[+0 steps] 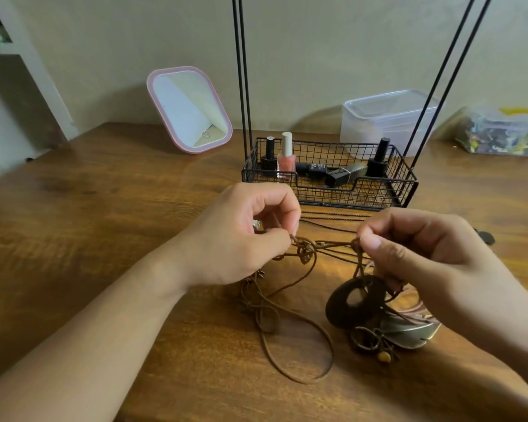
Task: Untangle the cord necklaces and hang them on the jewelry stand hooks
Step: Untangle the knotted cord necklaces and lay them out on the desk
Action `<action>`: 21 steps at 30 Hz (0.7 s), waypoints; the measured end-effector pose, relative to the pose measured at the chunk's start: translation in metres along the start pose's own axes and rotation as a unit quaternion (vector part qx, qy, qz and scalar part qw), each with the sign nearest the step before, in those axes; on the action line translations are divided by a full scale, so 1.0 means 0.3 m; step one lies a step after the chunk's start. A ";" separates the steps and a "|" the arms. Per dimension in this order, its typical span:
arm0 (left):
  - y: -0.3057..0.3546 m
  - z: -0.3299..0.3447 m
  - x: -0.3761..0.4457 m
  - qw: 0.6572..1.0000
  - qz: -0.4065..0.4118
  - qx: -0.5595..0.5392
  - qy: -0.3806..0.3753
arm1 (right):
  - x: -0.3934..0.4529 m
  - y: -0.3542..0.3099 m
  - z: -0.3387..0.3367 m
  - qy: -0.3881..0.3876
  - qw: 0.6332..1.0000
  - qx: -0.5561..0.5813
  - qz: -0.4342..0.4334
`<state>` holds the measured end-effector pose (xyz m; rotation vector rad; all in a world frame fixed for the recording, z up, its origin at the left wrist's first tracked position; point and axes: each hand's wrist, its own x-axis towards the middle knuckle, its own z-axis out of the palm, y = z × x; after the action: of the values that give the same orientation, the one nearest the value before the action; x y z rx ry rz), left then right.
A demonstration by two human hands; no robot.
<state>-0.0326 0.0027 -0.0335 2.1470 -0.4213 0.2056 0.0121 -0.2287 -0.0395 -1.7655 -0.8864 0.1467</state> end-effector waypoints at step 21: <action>-0.006 0.005 0.009 0.970 0.056 -0.237 -0.013 | 0.001 0.012 0.001 -0.037 0.998 -0.005 -0.049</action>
<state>-0.0295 0.0019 -0.0350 1.6604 -0.5471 0.1247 0.0139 -0.2287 -0.0428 -1.7310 -1.0283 0.1448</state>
